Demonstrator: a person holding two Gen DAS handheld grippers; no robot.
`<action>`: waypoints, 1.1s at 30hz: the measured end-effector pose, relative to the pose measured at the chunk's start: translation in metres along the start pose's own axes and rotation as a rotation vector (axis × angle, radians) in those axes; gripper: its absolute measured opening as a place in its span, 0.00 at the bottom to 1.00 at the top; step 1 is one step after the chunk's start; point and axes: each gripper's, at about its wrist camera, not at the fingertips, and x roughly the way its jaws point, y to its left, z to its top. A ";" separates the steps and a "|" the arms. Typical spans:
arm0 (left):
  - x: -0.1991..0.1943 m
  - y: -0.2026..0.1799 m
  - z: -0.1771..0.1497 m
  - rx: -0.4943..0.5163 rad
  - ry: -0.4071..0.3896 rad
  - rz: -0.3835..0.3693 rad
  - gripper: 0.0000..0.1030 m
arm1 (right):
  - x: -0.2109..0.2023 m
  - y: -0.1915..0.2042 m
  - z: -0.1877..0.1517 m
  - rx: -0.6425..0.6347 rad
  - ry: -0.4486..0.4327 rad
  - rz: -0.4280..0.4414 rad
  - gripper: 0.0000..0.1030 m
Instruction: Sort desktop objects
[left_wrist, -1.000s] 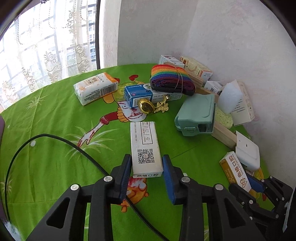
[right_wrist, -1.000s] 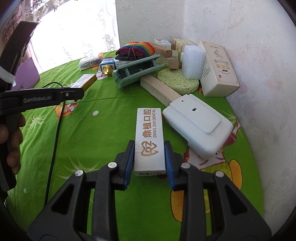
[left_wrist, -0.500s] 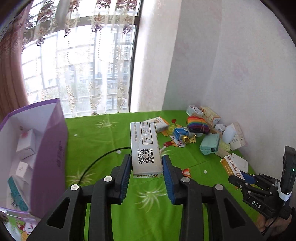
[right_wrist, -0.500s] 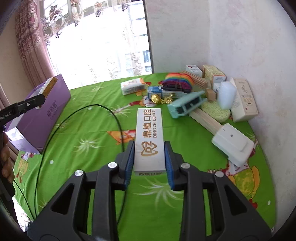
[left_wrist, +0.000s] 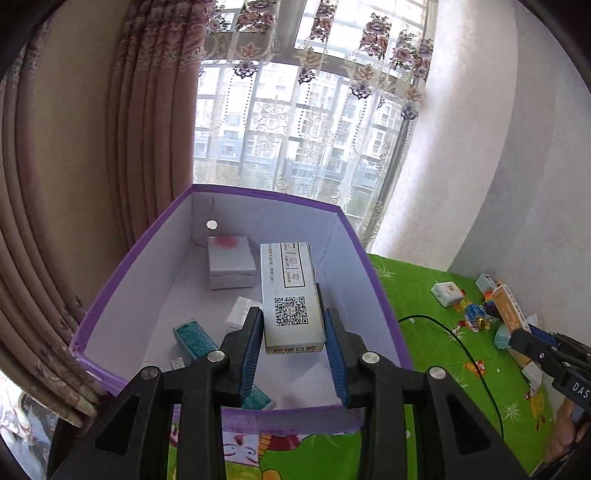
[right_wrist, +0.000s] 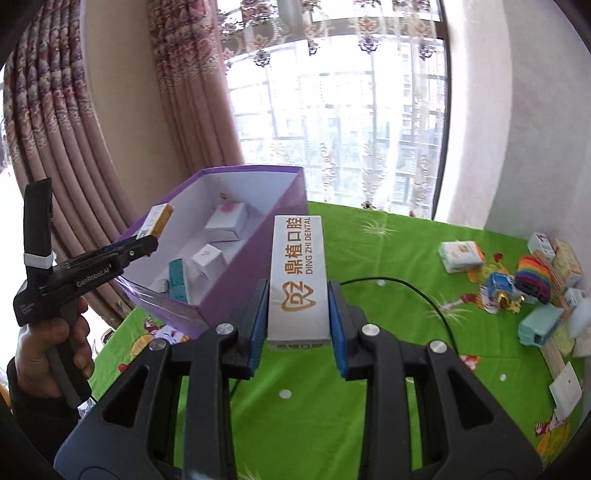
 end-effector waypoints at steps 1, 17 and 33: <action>0.000 0.007 0.001 -0.003 -0.002 0.009 0.33 | 0.007 0.012 0.004 -0.021 0.002 0.013 0.32; 0.030 0.044 0.012 -0.014 0.039 -0.039 0.45 | 0.104 0.073 0.013 -0.104 0.132 0.092 0.39; -0.005 -0.022 0.020 0.058 -0.091 -0.152 0.60 | 0.001 -0.022 -0.023 0.036 0.020 -0.045 0.57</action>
